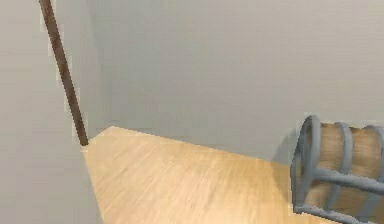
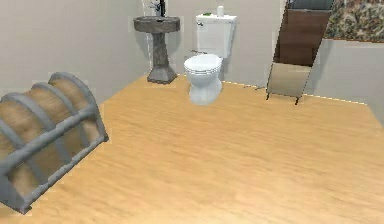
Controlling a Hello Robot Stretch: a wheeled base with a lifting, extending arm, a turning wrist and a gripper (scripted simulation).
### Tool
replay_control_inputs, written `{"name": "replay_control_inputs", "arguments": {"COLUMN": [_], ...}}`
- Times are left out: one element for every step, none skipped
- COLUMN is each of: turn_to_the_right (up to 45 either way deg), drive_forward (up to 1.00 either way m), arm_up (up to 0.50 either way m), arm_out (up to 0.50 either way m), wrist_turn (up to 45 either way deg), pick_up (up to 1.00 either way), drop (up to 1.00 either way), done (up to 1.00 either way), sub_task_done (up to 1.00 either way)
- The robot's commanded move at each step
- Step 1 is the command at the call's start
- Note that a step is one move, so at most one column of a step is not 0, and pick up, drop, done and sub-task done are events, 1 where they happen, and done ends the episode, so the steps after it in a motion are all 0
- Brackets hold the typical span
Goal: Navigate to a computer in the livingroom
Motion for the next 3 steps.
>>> {"name": "replay_control_inputs", "arguments": {"turn_to_the_right": [45.0,45.0,12.0], "drive_forward": [0.0,0.0,0.0], "arm_up": [0.0,0.0,0.0], "arm_out": [0.0,0.0,0.0], "wrist_turn": [0.0,0.0,0.0], "pick_up": [0.0,0.0,0.0], "drop": [0.0,0.0,0.0], "done": [0.0,0.0,0.0], "sub_task_done": [0.0,0.0,0.0]}}
